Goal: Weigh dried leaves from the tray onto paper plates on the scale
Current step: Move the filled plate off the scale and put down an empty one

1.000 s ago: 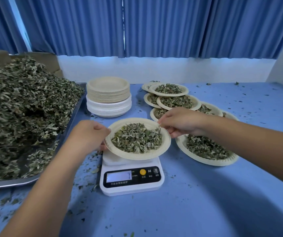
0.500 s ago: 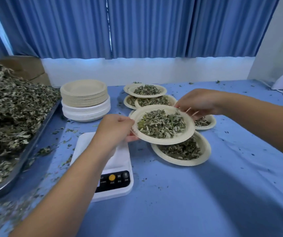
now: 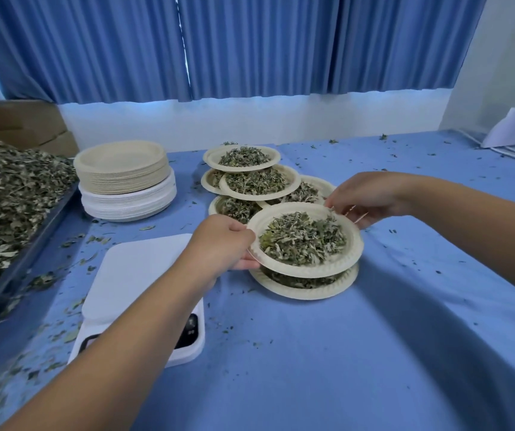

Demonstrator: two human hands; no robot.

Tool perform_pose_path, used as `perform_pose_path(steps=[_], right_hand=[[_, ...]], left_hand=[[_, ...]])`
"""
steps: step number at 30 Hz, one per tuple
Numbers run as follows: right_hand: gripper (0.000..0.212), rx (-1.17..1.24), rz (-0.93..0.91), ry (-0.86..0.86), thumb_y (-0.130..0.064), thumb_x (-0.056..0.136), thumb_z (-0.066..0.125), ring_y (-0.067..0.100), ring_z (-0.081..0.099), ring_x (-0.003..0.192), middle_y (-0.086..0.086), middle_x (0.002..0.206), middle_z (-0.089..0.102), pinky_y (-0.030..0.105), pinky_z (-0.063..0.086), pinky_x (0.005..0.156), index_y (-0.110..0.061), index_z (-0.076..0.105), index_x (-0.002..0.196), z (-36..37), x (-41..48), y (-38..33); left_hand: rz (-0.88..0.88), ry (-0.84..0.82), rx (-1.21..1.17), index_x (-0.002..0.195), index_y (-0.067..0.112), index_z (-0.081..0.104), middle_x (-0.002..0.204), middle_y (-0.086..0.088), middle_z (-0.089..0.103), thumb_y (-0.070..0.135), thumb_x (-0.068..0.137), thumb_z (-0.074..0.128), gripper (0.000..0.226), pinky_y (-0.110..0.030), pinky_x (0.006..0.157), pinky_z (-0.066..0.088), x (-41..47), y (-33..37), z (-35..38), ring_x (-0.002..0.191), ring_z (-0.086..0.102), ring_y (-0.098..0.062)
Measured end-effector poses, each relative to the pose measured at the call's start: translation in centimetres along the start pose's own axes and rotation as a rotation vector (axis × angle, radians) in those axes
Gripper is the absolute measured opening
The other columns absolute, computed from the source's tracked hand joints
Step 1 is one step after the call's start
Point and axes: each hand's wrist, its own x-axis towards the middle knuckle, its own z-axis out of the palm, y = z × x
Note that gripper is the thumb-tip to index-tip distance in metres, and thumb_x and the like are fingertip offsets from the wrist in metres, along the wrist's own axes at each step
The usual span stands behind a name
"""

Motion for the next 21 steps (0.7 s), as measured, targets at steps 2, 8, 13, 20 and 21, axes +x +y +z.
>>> perform_pose_path(steps=[2, 8, 13, 20, 21], right_hand=[[0.019, -0.018, 0.009, -0.016, -0.007, 0.088, 0.057, 0.011, 0.059, 0.062, 0.001, 0.08, 0.067, 0.025, 0.059, 0.063, -0.012, 0.072, 0.098, 0.15, 0.16, 0.11], [0.022, -0.081, 0.025, -0.018, -0.007, 0.087, 0.058, 0.011, 0.06, 0.064, 0.003, 0.084, 0.066, 0.023, 0.057, 0.064, -0.008, 0.07, 0.105, 0.27, 0.56, 0.11], [0.022, -0.092, 0.023, -0.029, -0.012, 0.087, 0.062, 0.011, 0.059, 0.062, 0.003, 0.082, 0.066, 0.021, 0.055, 0.058, -0.006, 0.069, 0.107, 0.14, 0.72, 0.26], [0.022, -0.116, 0.033, -0.009, -0.015, 0.083, 0.067, 0.009, 0.061, 0.059, -0.001, 0.074, 0.068, 0.021, 0.055, 0.058, -0.008, 0.072, 0.103, -0.58, 0.75, 0.16], [0.021, -0.118, 0.041, -0.013, -0.015, 0.083, 0.067, 0.009, 0.061, 0.059, -0.002, 0.074, 0.068, 0.021, 0.055, 0.058, -0.009, 0.072, 0.102, -0.56, 0.74, 0.17]], left_hand=[[0.007, 0.021, 0.028, 0.08, 0.014, 0.06, 0.057, -0.005, 0.065, 0.008, 0.091, 0.053, 0.014, -0.028, 0.062, 0.06, 0.22, -0.15, 0.07, 0.048, 0.067, -0.016], [0.017, 0.015, 0.095, 0.104, 0.002, 0.062, 0.088, -0.017, 0.069, 0.007, 0.091, 0.052, 0.017, -0.026, 0.057, 0.059, 0.49, -0.68, 0.36, 0.055, 0.069, -0.018], [0.035, 0.026, 0.122, 0.09, 0.001, 0.063, 0.084, -0.018, 0.069, 0.01, 0.091, 0.052, 0.014, -0.022, 0.054, 0.057, 0.42, -0.81, 0.29, 0.052, 0.068, -0.015], [0.069, 0.034, 0.117, 0.099, 0.016, 0.06, 0.062, -0.003, 0.064, 0.01, 0.091, 0.054, 0.012, -0.024, 0.059, 0.058, 0.76, -0.35, 0.58, 0.047, 0.065, -0.012], [0.072, 0.027, 0.136, 0.096, 0.016, 0.06, 0.064, -0.002, 0.063, 0.011, 0.09, 0.054, 0.009, -0.028, 0.065, 0.06, 0.84, -0.34, 0.63, 0.048, 0.066, -0.013]])
